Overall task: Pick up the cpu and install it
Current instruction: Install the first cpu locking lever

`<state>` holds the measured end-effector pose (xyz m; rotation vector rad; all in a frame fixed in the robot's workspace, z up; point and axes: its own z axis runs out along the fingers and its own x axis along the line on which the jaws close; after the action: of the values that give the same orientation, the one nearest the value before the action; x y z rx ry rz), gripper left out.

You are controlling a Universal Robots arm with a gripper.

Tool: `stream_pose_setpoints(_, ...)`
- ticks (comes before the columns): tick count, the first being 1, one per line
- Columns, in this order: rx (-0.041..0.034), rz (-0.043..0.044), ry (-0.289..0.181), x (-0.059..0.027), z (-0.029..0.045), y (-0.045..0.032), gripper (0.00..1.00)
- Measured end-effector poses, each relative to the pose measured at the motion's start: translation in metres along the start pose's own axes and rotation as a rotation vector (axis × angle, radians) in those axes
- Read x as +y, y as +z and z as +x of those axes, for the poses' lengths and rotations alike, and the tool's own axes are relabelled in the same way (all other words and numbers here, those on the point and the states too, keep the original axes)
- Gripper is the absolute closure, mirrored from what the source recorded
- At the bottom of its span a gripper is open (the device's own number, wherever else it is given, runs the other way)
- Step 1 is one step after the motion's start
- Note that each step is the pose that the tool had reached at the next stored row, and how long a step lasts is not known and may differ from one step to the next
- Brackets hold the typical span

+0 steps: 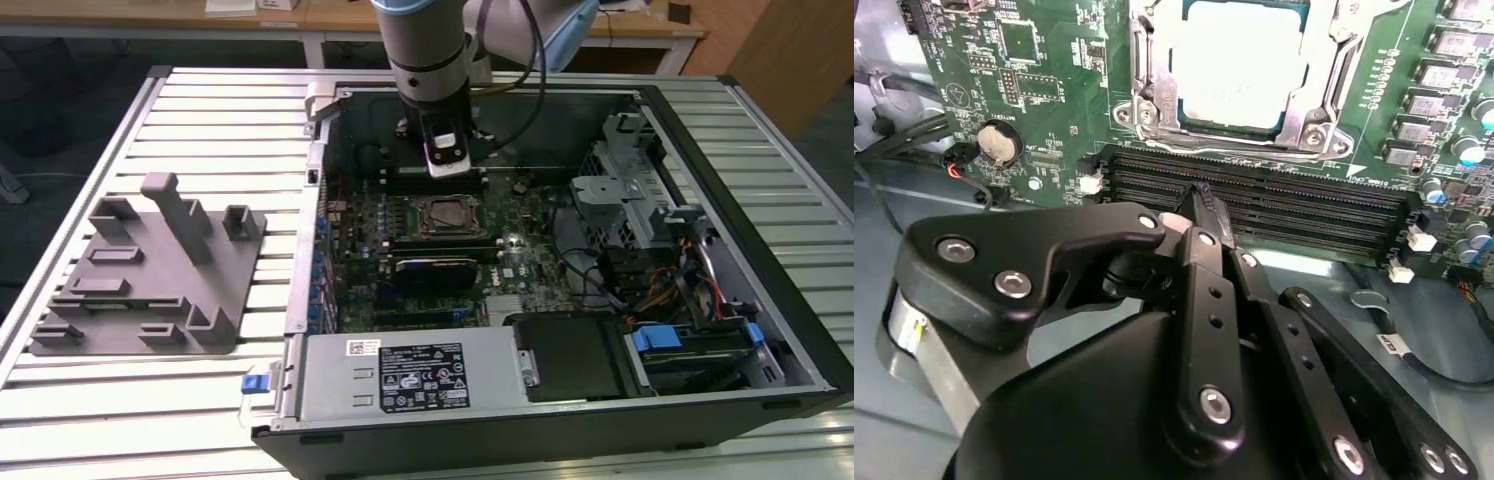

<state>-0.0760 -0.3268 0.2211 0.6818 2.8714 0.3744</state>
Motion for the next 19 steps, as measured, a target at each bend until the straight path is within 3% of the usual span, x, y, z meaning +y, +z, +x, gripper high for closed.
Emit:
stream_pose_setpoints(4, -0.001, 0.0023, 0.0, 0.0, 0.0, -0.0001, 0.89)
stream_pose_setpoints(6, -0.0072, 0.0168, -0.004, 0.0, 0.0, -0.0001, 0.89)
stream_pose_setpoints(9, -0.0195, 0.0533, -0.011, -0.0001, 0.0, 0.0002, 0.89)
stream_pose_setpoints(16, -0.0478, 0.1566, -0.031, 0.0, -0.0002, 0.0004, 0.89)
stream_pose_setpoints(19, -0.0473, 0.2039, -0.039, 0.0, -0.0002, 0.0005, 0.89)
